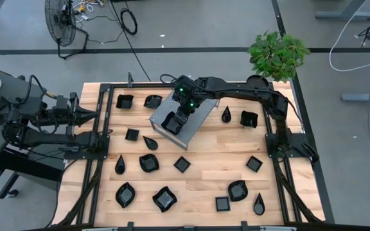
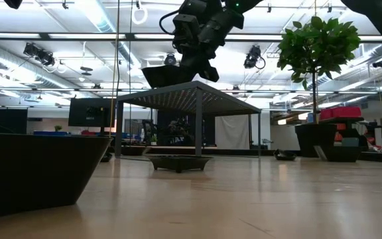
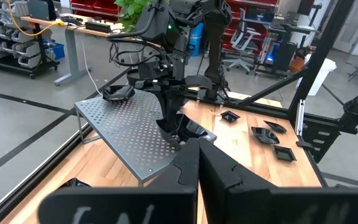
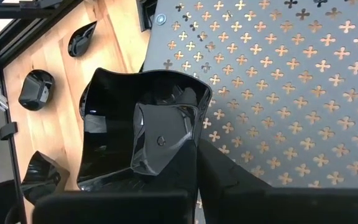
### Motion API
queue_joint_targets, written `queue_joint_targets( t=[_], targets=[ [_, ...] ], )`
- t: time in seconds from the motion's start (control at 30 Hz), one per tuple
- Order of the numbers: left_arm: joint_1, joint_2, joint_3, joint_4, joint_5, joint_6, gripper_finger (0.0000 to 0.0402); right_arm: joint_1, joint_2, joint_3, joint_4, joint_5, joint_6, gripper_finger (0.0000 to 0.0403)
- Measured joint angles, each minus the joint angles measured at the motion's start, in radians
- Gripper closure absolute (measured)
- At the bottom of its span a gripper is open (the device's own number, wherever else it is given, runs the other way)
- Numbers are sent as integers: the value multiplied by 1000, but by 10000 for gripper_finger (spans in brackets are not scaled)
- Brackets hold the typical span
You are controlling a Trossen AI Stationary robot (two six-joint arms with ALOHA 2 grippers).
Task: Pick & Place Mini shaped plates
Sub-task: Put the black distorted square plate on the shelf, then stack the black distorted square plate on top of the black distorted square plate on the shelf
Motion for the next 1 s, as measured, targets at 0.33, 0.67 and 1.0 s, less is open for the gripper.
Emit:
queue_joint_targets(
  t=[0.33,0.67,1.0],
  targets=[
    [0,0,0,0,0,0,396,1,0,0,0,34,22,361],
    [0,0,0,0,0,0,396,2,0,0,1,34,26,310],
    [0,0,0,0,0,0,396,2,-84,-1,-21,43,-1,262]
  ],
)
